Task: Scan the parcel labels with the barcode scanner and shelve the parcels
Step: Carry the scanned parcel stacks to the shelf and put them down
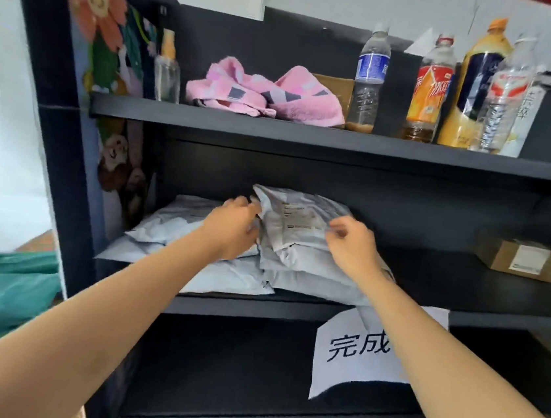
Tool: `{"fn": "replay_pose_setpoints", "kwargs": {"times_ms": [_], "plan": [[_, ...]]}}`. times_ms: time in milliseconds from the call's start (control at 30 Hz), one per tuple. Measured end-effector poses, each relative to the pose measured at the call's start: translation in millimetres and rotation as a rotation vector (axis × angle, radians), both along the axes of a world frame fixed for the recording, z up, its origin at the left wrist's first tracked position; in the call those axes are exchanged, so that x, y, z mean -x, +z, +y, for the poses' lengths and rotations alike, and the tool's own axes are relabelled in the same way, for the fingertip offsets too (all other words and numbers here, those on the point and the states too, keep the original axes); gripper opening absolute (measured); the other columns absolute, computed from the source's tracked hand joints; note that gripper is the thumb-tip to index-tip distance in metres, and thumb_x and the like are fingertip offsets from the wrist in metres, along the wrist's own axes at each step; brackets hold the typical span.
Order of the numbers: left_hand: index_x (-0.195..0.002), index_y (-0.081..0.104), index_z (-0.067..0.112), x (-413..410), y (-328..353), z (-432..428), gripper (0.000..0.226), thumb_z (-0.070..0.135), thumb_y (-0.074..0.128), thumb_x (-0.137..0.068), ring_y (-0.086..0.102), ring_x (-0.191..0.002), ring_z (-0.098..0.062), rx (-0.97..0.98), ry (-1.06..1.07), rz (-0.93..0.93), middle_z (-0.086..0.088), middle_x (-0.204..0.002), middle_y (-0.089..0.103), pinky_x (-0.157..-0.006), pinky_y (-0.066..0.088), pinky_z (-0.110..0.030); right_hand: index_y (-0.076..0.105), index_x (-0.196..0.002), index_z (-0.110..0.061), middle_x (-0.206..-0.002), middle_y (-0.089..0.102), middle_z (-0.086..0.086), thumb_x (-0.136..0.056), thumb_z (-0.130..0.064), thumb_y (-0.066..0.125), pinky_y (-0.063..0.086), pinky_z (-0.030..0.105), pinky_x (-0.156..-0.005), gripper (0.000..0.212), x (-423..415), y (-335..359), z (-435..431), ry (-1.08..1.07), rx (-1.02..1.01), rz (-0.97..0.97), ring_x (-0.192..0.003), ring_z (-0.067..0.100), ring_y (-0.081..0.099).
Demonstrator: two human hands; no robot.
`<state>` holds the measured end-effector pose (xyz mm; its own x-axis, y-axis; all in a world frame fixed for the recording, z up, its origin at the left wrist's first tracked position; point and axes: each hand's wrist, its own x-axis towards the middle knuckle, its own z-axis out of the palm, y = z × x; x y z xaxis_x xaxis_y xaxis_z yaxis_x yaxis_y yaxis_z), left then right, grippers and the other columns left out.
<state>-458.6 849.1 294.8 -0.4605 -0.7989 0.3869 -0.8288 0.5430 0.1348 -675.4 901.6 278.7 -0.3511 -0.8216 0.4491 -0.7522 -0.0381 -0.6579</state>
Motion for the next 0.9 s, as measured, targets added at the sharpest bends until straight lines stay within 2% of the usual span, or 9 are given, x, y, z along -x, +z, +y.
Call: {"fn": "replay_pose_setpoints", "kwargs": {"times_ms": [67, 133, 200, 300, 500, 600, 733, 900], "plan": [[-0.141, 0.037, 0.013, -30.2, -11.4, 20.5, 0.049, 0.024, 0.047, -0.094, 0.043, -0.124, -0.034, 0.015, -0.041, -0.041, -0.013, -0.133, 0.045, -0.095, 0.042, -0.040, 0.066, -0.114, -0.007, -0.114, 0.067, 0.009, -0.089, -0.013, 0.059, 0.050, 0.034, -0.090, 0.027, -38.4, -6.6, 22.4, 0.044, 0.002, 0.082, -0.103, 0.025, 0.064], [-0.144, 0.031, 0.015, -60.4, -20.4, 40.2, 0.051, 0.025, 0.045, -0.096, 0.041, -0.127, -0.033, 0.016, -0.051, -0.063, -0.012, -0.139, 0.041, -0.097, 0.040, -0.040, 0.066, -0.112, -0.007, -0.114, 0.065, 0.009, -0.089, -0.013, 0.058, 0.047, 0.034, -0.090, 0.026, -74.7, -11.8, 44.4, 0.097, -0.034, 0.243, -0.106, 0.026, 0.060], [-0.144, 0.029, 0.015, -93.7, -26.6, 62.2, 0.051, 0.026, 0.043, -0.097, 0.042, -0.125, -0.031, 0.010, -0.054, -0.074, -0.012, -0.139, 0.040, -0.095, 0.042, -0.041, 0.064, -0.117, -0.010, -0.120, 0.063, 0.007, -0.091, -0.017, 0.055, 0.042, 0.036, -0.094, 0.029, -111.0, -11.6, 68.2, 0.140, -0.072, 0.454, -0.112, 0.026, 0.055], [-0.143, 0.031, 0.016, -137.1, -34.8, 89.6, 0.049, 0.027, 0.043, -0.097, 0.044, -0.124, -0.030, -0.017, -0.026, -0.090, -0.010, -0.139, 0.042, -0.099, 0.041, -0.040, 0.058, -0.127, -0.013, -0.130, 0.058, 0.003, -0.093, -0.022, 0.050, 0.037, 0.037, -0.102, 0.036, -153.5, -11.2, 97.2, 0.208, -0.113, 0.599, -0.121, 0.023, 0.050], [-0.142, 0.036, 0.016, -223.8, -66.4, 175.0, 0.047, 0.012, 0.037, -0.095, 0.045, -0.125, -0.031, -0.081, 0.102, 0.047, -0.010, -0.138, 0.045, -0.102, 0.041, -0.041, 0.056, -0.129, -0.014, -0.132, 0.056, 0.001, -0.094, -0.025, 0.052, 0.037, 0.037, -0.103, 0.037, -240.9, -30.7, 165.6, 0.363, -0.124, 0.558, -0.124, 0.022, 0.048], [-0.143, 0.035, 0.016, -271.9, -94.1, 225.6, 0.049, 0.010, 0.038, -0.094, 0.043, -0.128, -0.030, -0.182, 0.171, 0.030, -0.010, -0.140, 0.045, -0.102, 0.040, -0.039, 0.053, -0.132, -0.015, -0.136, 0.053, 0.002, -0.094, -0.025, 0.051, 0.036, 0.039, -0.106, 0.039, -284.7, -56.7, 202.6, 0.441, -0.209, 0.512, -0.126, 0.022, 0.047], [-0.143, 0.033, 0.018, -356.8, -109.0, 269.8, 0.050, 0.014, 0.040, -0.094, 0.042, -0.129, -0.028, -0.270, 0.288, -0.006, -0.008, -0.141, 0.044, -0.104, 0.039, -0.040, 0.048, -0.137, -0.015, -0.142, 0.050, 0.003, -0.095, -0.027, 0.048, 0.031, 0.040, -0.110, 0.044, -351.1, -74.5, 234.0, 0.563, -0.332, 0.640, -0.131, 0.024, 0.043], [-0.143, 0.035, 0.018, -475.2, -100.4, 303.2, 0.049, 0.014, 0.040, -0.094, 0.045, -0.128, -0.027, -0.239, 0.429, 0.011, -0.007, -0.144, 0.043, -0.103, 0.041, -0.040, 0.048, -0.137, -0.018, -0.143, 0.049, 0.003, -0.093, -0.031, 0.049, 0.035, 0.040, -0.110, 0.046, -453.7, -76.8, 246.7, 0.633, -0.347, 0.671, -0.130, 0.026, 0.045]]}}
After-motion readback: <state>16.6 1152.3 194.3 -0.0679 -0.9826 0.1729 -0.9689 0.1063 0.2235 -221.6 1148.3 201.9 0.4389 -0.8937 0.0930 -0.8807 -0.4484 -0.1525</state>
